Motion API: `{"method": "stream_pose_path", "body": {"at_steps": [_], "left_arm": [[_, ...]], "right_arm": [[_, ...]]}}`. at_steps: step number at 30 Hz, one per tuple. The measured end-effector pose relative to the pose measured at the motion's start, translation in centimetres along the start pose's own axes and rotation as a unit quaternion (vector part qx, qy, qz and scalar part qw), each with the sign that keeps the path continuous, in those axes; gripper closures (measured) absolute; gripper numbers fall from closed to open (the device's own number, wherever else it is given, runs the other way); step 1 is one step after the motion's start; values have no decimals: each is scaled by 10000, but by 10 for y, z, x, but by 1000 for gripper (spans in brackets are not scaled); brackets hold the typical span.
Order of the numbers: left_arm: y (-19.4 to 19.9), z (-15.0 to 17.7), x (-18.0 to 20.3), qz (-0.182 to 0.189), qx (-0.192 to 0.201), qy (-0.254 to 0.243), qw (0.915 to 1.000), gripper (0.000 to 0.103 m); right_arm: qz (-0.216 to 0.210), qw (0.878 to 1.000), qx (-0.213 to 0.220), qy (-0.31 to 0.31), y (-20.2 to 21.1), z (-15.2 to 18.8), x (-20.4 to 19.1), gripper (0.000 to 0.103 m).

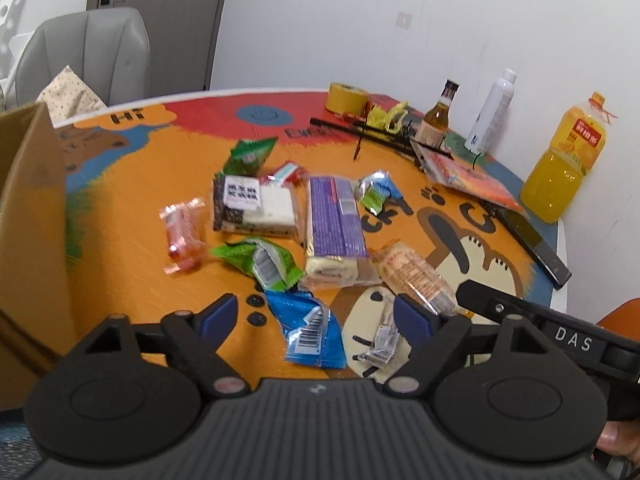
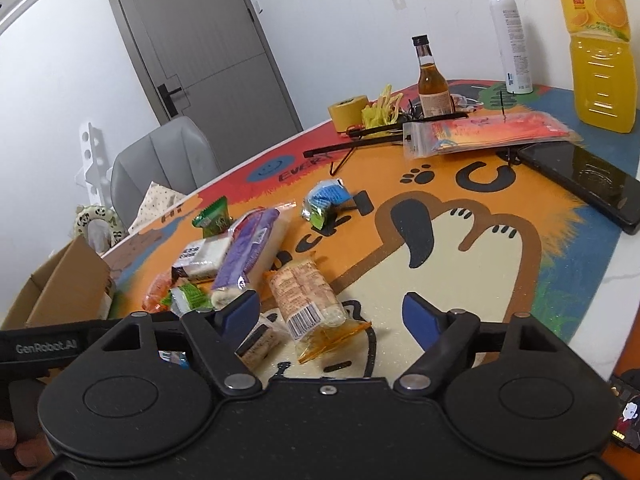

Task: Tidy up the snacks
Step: 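Grasp the blue snack bag with the left gripper while the right gripper grasps the cracker pack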

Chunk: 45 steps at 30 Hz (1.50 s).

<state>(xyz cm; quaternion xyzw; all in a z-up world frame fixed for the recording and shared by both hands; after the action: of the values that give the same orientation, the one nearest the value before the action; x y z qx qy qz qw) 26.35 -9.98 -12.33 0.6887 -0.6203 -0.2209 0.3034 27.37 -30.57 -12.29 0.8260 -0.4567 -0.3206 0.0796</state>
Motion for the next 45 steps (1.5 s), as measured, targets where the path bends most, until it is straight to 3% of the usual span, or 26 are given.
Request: {"method": "stream_pose_path", "body": {"at_steps": [5,7,10,11,25,31,34,45], "left_arm": [[-21,10,5,-99,-306,-65,9995,37],[-21,12,6,-167,-226,-120,9995,41],[-22,11,5,-216,-215,-123,9995,59],[-23,11,3,-227,-235,-95,9994,69],[-9,1,-9,-160,5,33,9999,70],[-5,2,-11,-103,14,-17,9999,70],[-4,4,-12,-102,4,-22,9999,70],[20,-11,-25,-87,324,31,9994,70]], "right_arm": [[-7,9999,-73,114,-11,0,1,26],[-20,9998,-83,178,-14,-2,0,26],[-33,9996,-120,262,-19,-3,-1,26],[-32,9995,-133,283,-21,-3,-1,26],[105,9983,-372,439,-37,6,-2,34],[363,9943,-511,864,-38,14,-13,54],[454,9925,-507,1018,-35,19,-18,70],[293,9958,-149,850,-21,3,-36,71]]}}
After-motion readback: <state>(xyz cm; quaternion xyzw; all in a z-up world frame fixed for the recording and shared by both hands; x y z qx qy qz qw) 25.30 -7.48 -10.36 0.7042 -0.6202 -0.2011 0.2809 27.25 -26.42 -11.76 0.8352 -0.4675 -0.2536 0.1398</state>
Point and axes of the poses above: each gripper's, at about its wrist camera, not at the fingertips, and y roughly against the way its jaws point, x to its right, z to its underside, the point moved 5 cm from there along -y, roughly the way its jaws point, and after that the axes turned 15 degrees about -z, right-handed, at the moved point
